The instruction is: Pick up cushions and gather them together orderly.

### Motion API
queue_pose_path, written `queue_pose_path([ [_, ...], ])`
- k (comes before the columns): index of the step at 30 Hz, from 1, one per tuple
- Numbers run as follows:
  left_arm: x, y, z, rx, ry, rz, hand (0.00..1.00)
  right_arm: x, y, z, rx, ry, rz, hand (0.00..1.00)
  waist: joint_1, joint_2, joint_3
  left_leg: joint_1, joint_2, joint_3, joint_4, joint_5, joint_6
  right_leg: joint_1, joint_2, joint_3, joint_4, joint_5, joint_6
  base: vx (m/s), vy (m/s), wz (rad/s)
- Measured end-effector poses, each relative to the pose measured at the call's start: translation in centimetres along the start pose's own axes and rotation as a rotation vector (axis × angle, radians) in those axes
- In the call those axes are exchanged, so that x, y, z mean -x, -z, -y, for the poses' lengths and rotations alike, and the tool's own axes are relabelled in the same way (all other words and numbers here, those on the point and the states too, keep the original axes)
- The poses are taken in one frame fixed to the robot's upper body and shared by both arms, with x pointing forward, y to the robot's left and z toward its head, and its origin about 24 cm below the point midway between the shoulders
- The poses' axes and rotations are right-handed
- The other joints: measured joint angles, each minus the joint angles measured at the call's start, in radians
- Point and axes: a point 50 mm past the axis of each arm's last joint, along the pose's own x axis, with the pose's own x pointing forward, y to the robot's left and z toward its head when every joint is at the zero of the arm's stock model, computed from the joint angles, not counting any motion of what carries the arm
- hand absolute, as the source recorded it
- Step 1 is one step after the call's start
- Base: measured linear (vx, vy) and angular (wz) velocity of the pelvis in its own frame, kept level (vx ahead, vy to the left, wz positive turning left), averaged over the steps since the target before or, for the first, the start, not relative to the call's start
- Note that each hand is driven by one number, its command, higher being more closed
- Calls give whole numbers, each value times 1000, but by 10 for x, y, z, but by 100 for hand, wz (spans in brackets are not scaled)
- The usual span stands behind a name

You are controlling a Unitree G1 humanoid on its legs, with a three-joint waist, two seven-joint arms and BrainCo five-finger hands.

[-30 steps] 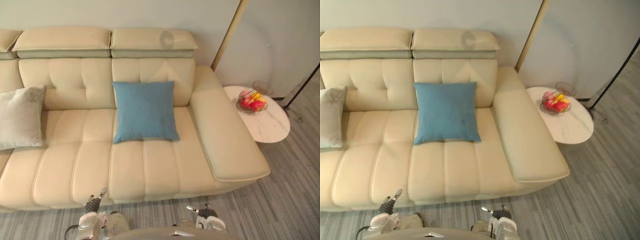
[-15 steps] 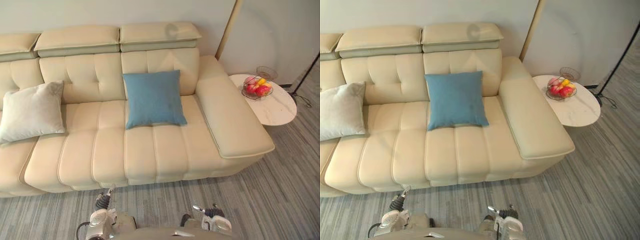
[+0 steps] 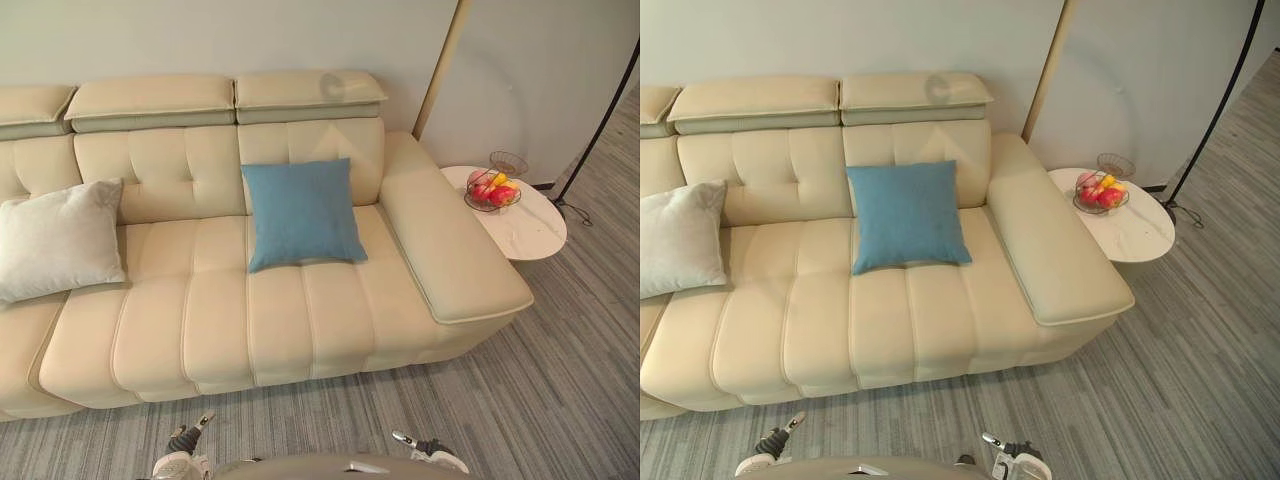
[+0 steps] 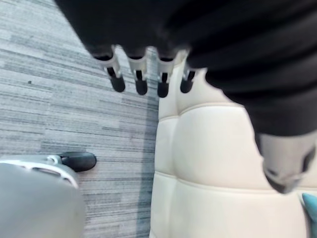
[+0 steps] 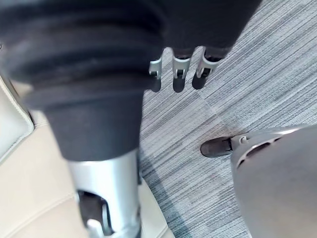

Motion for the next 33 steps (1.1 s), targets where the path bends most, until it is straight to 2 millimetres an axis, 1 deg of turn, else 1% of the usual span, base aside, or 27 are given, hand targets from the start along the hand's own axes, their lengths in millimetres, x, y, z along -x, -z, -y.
queue_pose_path([
  [14, 0, 0, 0, -1, 0, 0, 0, 0, 0, 0, 0, 0, 0, 0, -3, 2, 1, 0, 0, 0, -1, 0, 0, 0, 0, 0, 0, 0, 0, 0, 0, 0],
  [16, 0, 1, 0, -2, 1, -1, 0, 0, 0, 0, 0, 0, 0, 0, -3, 4, 2, 1, 0, 1, -1, 0, 0, 0, 0, 0, 1, 0, 1, 0, 0, 0],
  [18, 0, 1, 1, -9, 7, -1, 0, 0, 1, 1, 2, -1, -2, 0, -3, 9, 5, 8, 0, 3, -5, 1, 0, 4, -1, 0, 1, 6, 10, 0, 0, 0],
  [20, 0, 3, 2, -22, 13, -8, 0, 0, 2, 4, 12, 0, -4, 0, -4, 16, 10, 24, -1, 4, -16, 3, 0, 17, -1, -2, 1, 7, 11, 0, 0, 0],
  [24, 1, 3, 4, -56, 34, -5, 0, -1, 5, 9, 21, -6, -12, 0, -11, 23, 17, 32, 2, 7, -17, 3, 0, 25, -2, -10, 1, 9, 14, -25, -8, 0],
  [27, 0, 4, 3, -92, 51, -7, 0, 0, 8, 8, 51, -14, -26, 0, -17, 23, 19, 34, 6, 12, -17, 3, -1, 25, -1, -11, 1, 10, 15, -31, -17, -4],
  [31, 0, 3, 3, -118, 56, -4, 0, 0, 7, 8, 71, -17, -24, 0, -20, 24, 31, 50, 16, 37, -17, 0, -7, 27, 4, 6, 1, 11, 16, -28, -17, -16],
  [33, 0, 3, 3, -131, 62, -4, 0, 0, 8, 8, 85, -20, -24, 0, -27, 23, 33, 50, 18, 40, -17, -1, -7, 28, 6, 6, 1, 11, 16, -19, -20, -7],
])
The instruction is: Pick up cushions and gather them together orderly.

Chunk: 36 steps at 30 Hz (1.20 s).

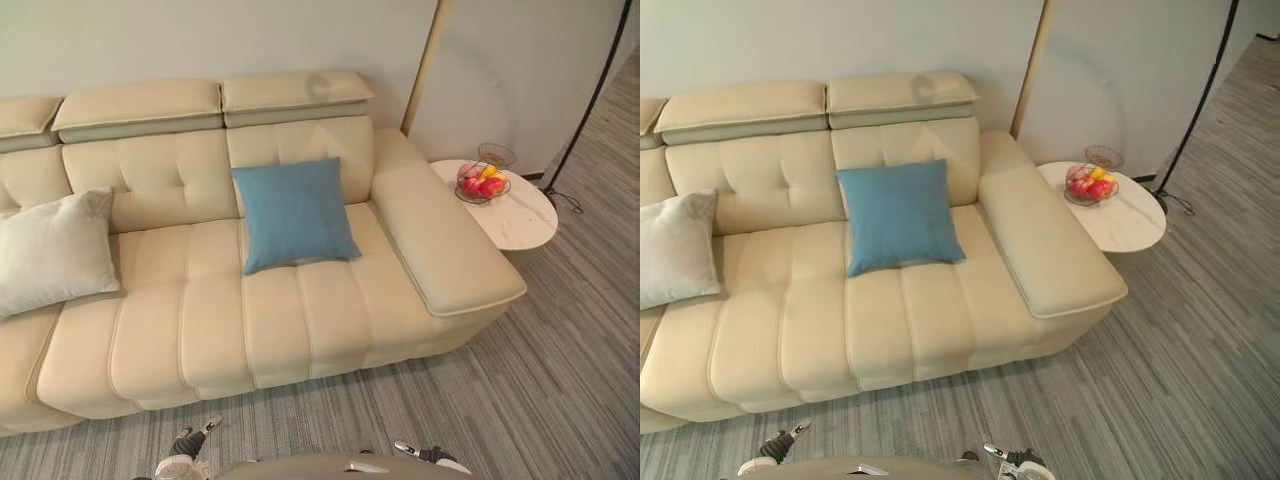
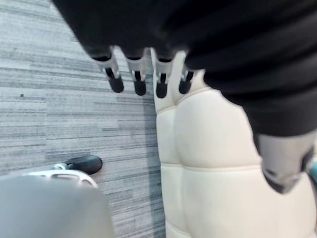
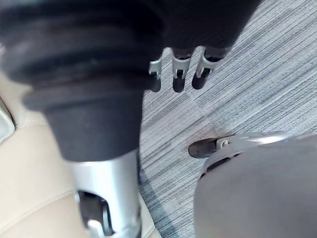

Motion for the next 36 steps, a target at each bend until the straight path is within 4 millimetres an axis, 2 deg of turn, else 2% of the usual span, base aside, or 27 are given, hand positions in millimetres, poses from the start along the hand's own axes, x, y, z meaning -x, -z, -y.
queue_pose_path([
  [4, 0, -1, 1, -32, 13, 3, 0, 0, 4, 3, 6, 6, -8, 0, 5, -2, 10, 17, 21, 50, 15, -14, -17, -1, 17, 37, 1, 3, -4, -14, -24, -28],
  [7, -1, -3, 1, -54, 14, 9, 0, 0, 4, 5, 6, 10, -5, 0, 2, -6, 18, -18, 38, 60, 104, -63, -31, -28, 35, 91, 5, 5, -8, -15, -24, -48],
  [10, -1, -6, 3, -53, 19, 14, 0, -1, -4, 8, 9, 18, 16, 0, 3, 4, 30, -57, 40, -57, 154, -103, -34, -93, 49, 174, 21, 20, -9, 4, -33, -66],
  [14, -1, -4, 3, -63, 20, 2, 0, -1, -5, 8, 16, 16, 18, 0, -3, 1, 35, -46, 49, 81, 196, -168, -39, -148, 71, 318, 21, 58, -5, -47, 33, -116],
  [16, -2, -6, 0, -68, 13, 7, 0, -2, -13, 1, 43, -4, 40, 0, -14, -13, 40, -39, 49, 183, 208, -194, -39, -194, 87, 405, 13, 76, -30, -75, 39, -141],
  [17, -2, -7, -1, -69, 11, 9, 0, -2, -14, -1, 50, -9, 44, 0, -17, -12, 40, -39, 49, 205, 211, -197, -40, -204, 89, 412, 11, 81, -38, -67, 30, -113],
  [18, -3, -9, -1, -70, 10, 15, 0, -2, -15, -3, 53, -13, 47, 0, -21, -14, 44, -39, 55, 254, 210, -196, -30, -222, 87, 393, 2, 86, -67, -57, 13, -122],
  [19, -3, -11, 1, -68, 13, 19, 0, -2, -18, -4, 53, -16, 52, 0, -21, 6, 55, -42, 72, 319, 205, -195, -29, -245, 80, 289, 10, 69, -132, -51, 12, -159],
  [21, -4, -16, 3, -70, 18, 30, 0, -2, -27, -7, 65, -23, 76, 0, -28, 24, 64, -25, 119, 405, 215, -189, -32, -315, 66, 3, 144, 43, -147, 70, -6, -141],
  [22, -4, -17, 2, -78, 18, 33, 0, -2, -26, -7, 70, -25, 76, 0, -32, 19, 62, -17, 125, 427, 219, -188, -33, -317, 52, -171, 212, 29, -182, 146, -49, -117],
  [23, -4, -21, 4, -85, 24, 44, 0, -2, -23, -6, 83, -24, 68, 0, -25, 14, 59, -7, 121, 435, 227, -188, -34, -306, 45, -308, 221, 8, -198, 103, -76, -106],
  [24, -5, -24, 6, -86, 28, 51, 0, -2, -23, -5, 86, -22, 69, 0, -26, 21, 63, 0, 123, 435, 226, -187, -34, -302, 48, -340, 224, 8, -198, 101, -141, -102],
  [25, -4, -27, 16, -79, 52, 62, 0, -3, -28, -3, 93, -15, 86, 0, -33, 30, 66, 22, 126, 438, 212, -186, -36, -292, 50, -435, 223, -12, -217, 87, -147, -79],
  [27, -3, -31, 32, -82, 92, 72, 0, -4, -34, 4, 101, 1, 101, 0, -44, 70, 77, 57, 120, 467, 182, -181, -46, -296, 78, -399, 232, -41, -199, 79, -108, -79],
  [29, -2, -26, 33, -94, 98, 60, 0, -4, -38, 2, 111, -1, 112, 0, -36, 74, 81, 79, 127, 491, 179, -170, -53, -304, 103, -349, 234, -77, -188, 34, -66, -88],
  [31, -2, -27, 34, -117, 102, 64, 0, -4, -39, 1, 106, -3, 113, 0, -36, 78, 79, 91, 136, 509, 182, -163, -44, -318, 82, -396, 301, -136, -176, 75, -110, -56],
  [32, -3, -30, 33, -121, 101, 71, 0, -4, -39, -1, 107, -8, 115, 0, -41, 60, 85, 86, 164, 517, 267, -175, -61, -333, 66, -399, 362, -171, -186, 83, -111, -37],
  [33, -3, -33, 35, -122, 103, 78, 0, -4, -39, -1, 109, -9, 114, 0, -45, 54, 85, 65, 197, 512, 354, -182, -63, -329, 72, -380, 367, -171, -178, 68, -135, -46],
  [34, -2, -35, 38, -125, 112, 84, 0, -4, -40, -2, 121, -12, 116, 0, -37, 51, 86, 11, 263, 495, 526, -180, -53, -314, 91, -354, 353, -172, -176, 56, -138, -64],
  [35, -2, -36, 42, -127, 125, 90, 0, -4, -42, -3, 141, -17, 125, 0, -31, 54, 88, -32, 287, 435, 641, -202, -37, -306, 115, -312, 342, -170, -179, 50, -127, -82],
  [36, -2, -37, 44, -125, 128, 92, 0, -4, -45, -4, 147, -19, 130, 0, -28, 56, 89, -58, 280, 388, 683, -225, -34, -302, 127, -287, 337, -168, -182, 58, -85, -99],
])
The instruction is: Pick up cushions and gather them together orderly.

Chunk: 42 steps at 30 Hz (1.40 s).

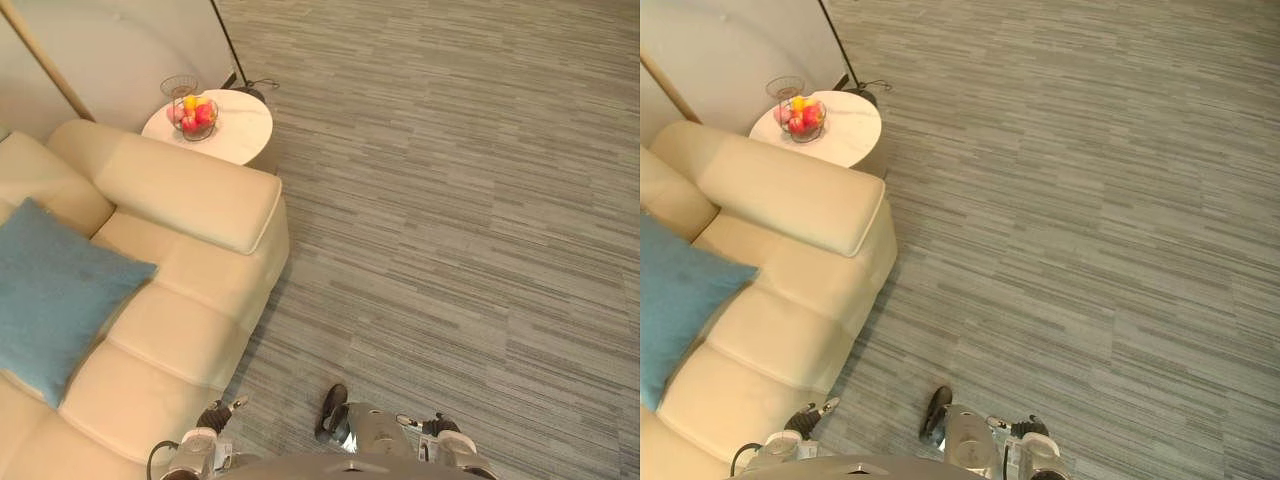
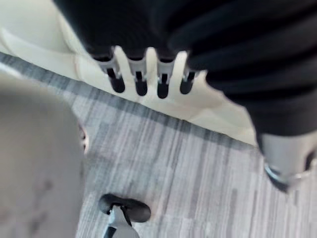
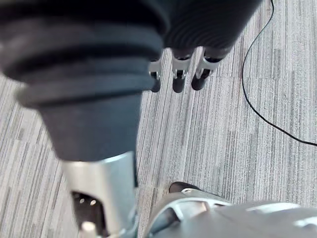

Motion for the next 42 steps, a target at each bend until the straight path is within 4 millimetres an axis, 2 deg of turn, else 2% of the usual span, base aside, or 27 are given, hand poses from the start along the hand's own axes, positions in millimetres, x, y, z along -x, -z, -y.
queue_pose_path([
  [2, -1, -7, 3, 4, 6, 20, 0, -1, -2, -1, -1, -3, 0, 0, 10, 6, 17, -65, -72, -183, 21, -62, -19, 41, 36, 73, -27, 1, -2, 39, -26, -105],
  [4, -1, -9, 3, 5, 5, 32, 0, 0, 1, -2, 0, -4, -12, 0, 16, 0, 23, -120, -123, -264, -35, -82, -10, 76, 55, 131, -51, -1, -6, 41, 25, -101],
  [6, -1, -12, 3, 11, 6, 41, 0, 0, 5, 0, -6, 2, -25, 0, 22, 1, 24, -166, -161, -344, -120, -81, -12, 88, 64, 189, -61, 0, -4, 43, 35, -97],
  [9, -1, -15, 6, 43, 10, 56, 0, 2, 13, 3, -16, 12, -40, 0, 38, 8, 23, -223, -224, -559, -280, -54, -23, 98, 84, 288, -78, 9, 10, 71, 74, -116],
  [11, 0, -15, 7, 53, 8, 59, 0, 3, 16, 3, -18, 17, -43, 0, 47, 11, 21, -219, -237, -684, -327, -35, -9, 97, 103, 345, -77, 16, 21, 128, 127, -149],
  [14, -1, -13, 3, 75, -6, 48, 0, 5, 18, 1, -52, 18, -39, 0, 45, 8, 17, -146, -232, -612, -380, 62, 5, 94, 113, 434, -51, 13, 34, 142, 163, -126],
  [19, -1, -10, 2, 71, -9, 37, 0, 7, 25, -1, -63, 15, -55, 0, 47, -15, -1, -92, -241, -464, -432, 61, 27, 72, 95, 521, -54, 30, 86, 183, 198, -81],
  [21, -1, -9, 0, 67, -13, 29, 0, 7, 28, -1, -60, 10, -63, 0, 48, -16, -2, -55, -260, -443, -437, 60, 28, 91, 96, 571, -57, 34, 97, 196, 151, -80],
  [24, -1, -7, 0, 67, -13, 23, 0, 7, 28, -1, -43, 4, -62, 0, 54, -12, -6, -11, -265, -408, -439, 61, 29, 98, 93, 571, -50, 44, 114, 95, 59, -85],
  [28, -1, -6, 2, 51, -4, 18, 0, 7, 32, -1, -38, 3, -84, 0, 44, -17, -10, -10, -281, -409, -439, 61, 30, 101, 74, 510, -80, 50, 109, -9, 3, -23],
  [32, -1, -4, 0, 45, -6, 10, 0, 7, 36, 0, -35, 7, -97, 0, 48, -15, -15, -9, -283, -456, -449, 61, 30, 149, 71, 487, -173, 99, 96, -36, 22, 21],
  [36, -1, -2, -1, 43, 8, 6, 0, 7, 35, 1, -35, 8, -94, 0, 49, -13, -20, 5, -280, -467, -492, 51, 48, 183, 83, 506, -276, 165, 93, -68, 50, -7],
  [38, -1, -2, -2, 43, 6, 8, 0, 5, 28, 2, -33, 10, -76, 0, 55, -16, -20, 5, -271, -412, -503, 40, 63, 172, 92, 538, -316, 180, 90, -132, 42, -63],
  [39, -1, -3, -1, 43, 8, 9, 0, 5, 25, 2, -34, 9, -69, 0, 60, -13, -21, 5, -263, -382, -506, 40, 64, 162, 86, 497, -319, 160, 77, -170, 21, -113],
  [40, -1, -3, 0, 41, 11, 11, 0, 3, 19, 2, -35, 10, -52, 0, 63, 12, -15, -7, -240, -318, -509, 39, 66, 141, 63, 331, -280, 129, 42, -103, -6, -144],
  [42, -1, -7, -2, 11, 10, 19, 0, 2, 9, -4, -34, -5, -29, 0, 64, 9, -17, 7, -213, -208, -518, 40, 62, 87, -30, 38, -124, 68, 39, -23, -39, -157],
])
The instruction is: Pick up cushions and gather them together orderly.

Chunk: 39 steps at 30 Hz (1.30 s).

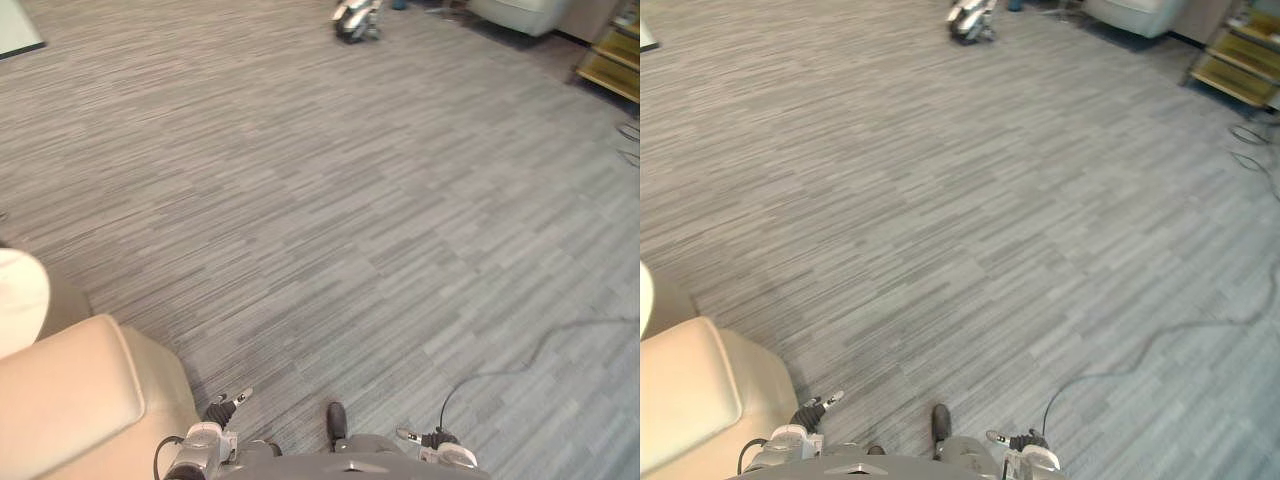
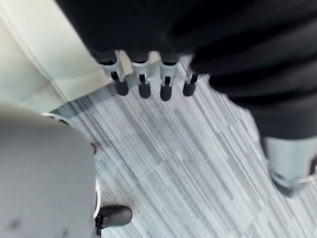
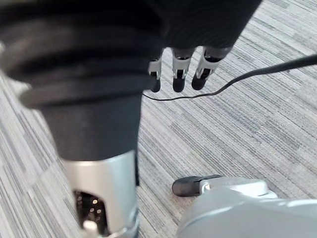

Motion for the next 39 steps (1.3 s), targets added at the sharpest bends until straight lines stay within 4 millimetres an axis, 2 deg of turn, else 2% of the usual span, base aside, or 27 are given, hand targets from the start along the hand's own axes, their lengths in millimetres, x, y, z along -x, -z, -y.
queue_pose_path([
  [2, 1, 4, -3, -24, -2, -11, 0, 0, 1, -1, 13, -6, 4, 0, -6, -10, -3, 25, 4, 71, 0, 0, -16, 5, -55, -125, 56, -30, 4, 80, -105, -128],
  [3, 0, 3, -7, -37, -10, -8, 0, 0, 0, -1, 12, -6, 6, 0, -4, -23, -5, 35, 4, 92, 1, 2, -27, -3, -59, -128, 54, 8, 10, 123, -202, -132],
  [5, 0, 3, -5, -40, -5, -10, 0, 0, 0, 1, 13, 2, 5, 0, -14, -12, 1, 32, 11, 85, 1, 13, -44, -18, -36, -86, 55, 9, 2, 58, -204, -88],
  [8, 0, 3, 3, -47, 18, -12, 0, 0, 8, 12, -13, 33, -20, 0, -38, 6, 11, 31, 39, 83, 41, 16, -50, -30, -11, -55, 72, -39, 1, 32, -142, -34],
  [9, 0, 2, 4, -48, 20, -9, 0, 2, 16, 14, -15, 39, -38, 0, -39, 3, 13, 8, 71, 81, 130, 5, -63, -21, 0, -45, 72, -50, -3, 51, -128, -8],
  [10, 0, 2, 4, -48, 20, -8, 0, 2, 16, 14, -15, 39, -40, 0, -39, 2, 14, 3, 76, 80, 148, 2, -65, -19, 2, -43, 72, -51, -5, 45, -155, -17],
  [13, 0, -5, 5, -38, 21, 17, 0, 1, 15, 16, -19, 43, -40, 0, -20, 4, 29, -122, 175, 21, 493, -42, -52, 14, 47, 4, 59, -63, -12, 32, -80, -40],
  [14, 0, -8, 6, -28, 22, 29, 0, 1, 15, 16, -22, 43, -41, 0, -13, 11, 34, -154, 175, -18, 557, -58, -55, 28, 58, 25, 54, -70, -22, 83, -37, -64],
  [16, 0, -11, 8, -15, 24, 43, 0, 0, 16, 18, -25, 48, -53, 0, -11, 21, 46, -219, 139, -83, 570, -72, -68, 60, 63, 61, 38, -71, -22, 92, 35, -62],
  [19, 0, -16, 8, -3, 22, 67, 0, 1, 21, 19, -27, 52, -70, 0, 1, 25, 49, -289, 90, -115, 389, -63, -69, 80, 58, 110, 33, -77, -13, 109, 74, -54],
  [21, 0, -18, 8, 17, 20, 77, 0, 2, 23, 20, -36, 61, -75, 0, 9, 28, 58, -310, 44, -161, 164, 15, -76, 98, 47, 140, 28, -83, -3, 185, 132, -61],
  [22, 0, -18, 7, 43, 14, 76, 0, 2, 24, 20, -42, 64, -77, 0, 14, 27, 63, -301, 26, -183, 93, 89, -86, 117, 41, 157, 15, -87, 4, 237, 149, -45],
  [23, 0, -17, 7, 52, 11, 73, 0, 2, 24, 21, -43, 69, -75, 0, 17, 31, 63, -301, 20, -195, 61, 138, -99, 129, 42, 169, -6, -91, 10, 262, 167, -39],
  [24, 0, -17, 6, 56, 10, 74, 0, 2, 23, 21, -45, 74, -72, 0, 19, 32, 63, -306, 20, -196, 60, 156, -95, 129, 42, 179, -12, -93, 14, 299, 206, -30],
  [25, 0, -17, 5, 74, 6, 75, 0, 1, 21, 21, -55, 80, -66, 0, 24, 33, 63, -321, 18, -194, 71, 184, -80, 126, 43, 205, -21, -97, 25, 310, 245, -22],
  [26, 0, -18, 2, 96, -4, 77, 0, 1, 18, 21, -62, 81, -60, 0, 26, 28, 66, -337, 6, -197, 101, 195, -45, 127, 39, 241, -29, -97, 45, 382, 302, -25],
  [27, -1, -20, -2, 118, -20, 82, 0, 0, 13, 19, -63, 77, -49, 0, 29, 20, 70, -344, -16, -195, 144, 159, 16, 129, 18, 278, -20, -106, 64, 409, 315, -26],
  [28, -1, -21, -6, 133, -31, 85, 0, 0, 14, 19, -63, 76, -50, 0, 33, 15, 70, -346, -24, -183, 172, 130, 36, 127, 6, 295, -6, -120, 72, 357, 266, -35],
  [30, -1, -20, -17, 128, -59, 85, 0, 0, 9, 13, -70, 60, -33, 0, 46, -5, 62, -365, -31, -154, 271, 21, 56, 88, -28, 326, 87, -184, 107, 401, 276, -37],
  [31, -1, -15, -22, 119, -70, 66, 0, 0, 9, 10, -77, 50, -30, 0, 46, -26, 51, -367, -46, -140, 310, -32, 67, 31, -55, 351, 253, -242, 152, 420, 261, -17],
  [32, 0, -9, -26, 115, -79, 49, 0, 1, 10, 8, -77, 45, -34, 0, 42, -40, 43, -362, -60, -132, 322, -53, 78, -5, -75, 364, 371, -264, 182, 347, 185, 0],
  [33, 1, -4, -30, 110, -90, 32, 0, 1, 11, 6, -80, 40, -37, 0, 38, -52, 38, -351, -72, -127, 333, -71, 87, -37, -93, 378, 493, -272, 205, 468, 154, 18],
  [34, 2, 4, -35, 97, -102, -1, 0, 2, 13, 4, -83, 34, -40, 0, 30, -70, 36, -318, -95, -122, 344, -91, 109, -75, -115, 391, 691, -240, 239, 562, 131, 18],
  [35, 3, 12, -37, 89, -104, -22, 0, 2, 11, 3, -84, 30, -33, 0, 30, -77, 37, -270, -108, -122, 335, -110, 117, -100, -131, 384, 832, -177, 244, 553, 95, 12],
  [36, 4, 13, -37, 90, -104, -27, 0, 1, 9, 3, -85, 28, -26, 0, 31, -80, 41, -244, -113, -123, 322, -118, 118, -109, -140, 370, 885, -164, 236, 349, 25, -9],
  [38, 6, 22, -34, 96, -101, -49, 0, 1, 4, 3, -88, 17, -2, 0, 28, -69, 49, -119, -116, -130, 241, -145, 103, -152, -162, 274, 1019, -191, 152, 404, -21, -25],
  [39, 6, 24, -34, 98, -101, -54, 0, 1, 4, 4, -88, 17, 0, 0, 24, -68, 49, -82, -114, -132, 212, -146, 103, -169, -162, 246, 1024, -204, 131, 461, -65, -22],
])
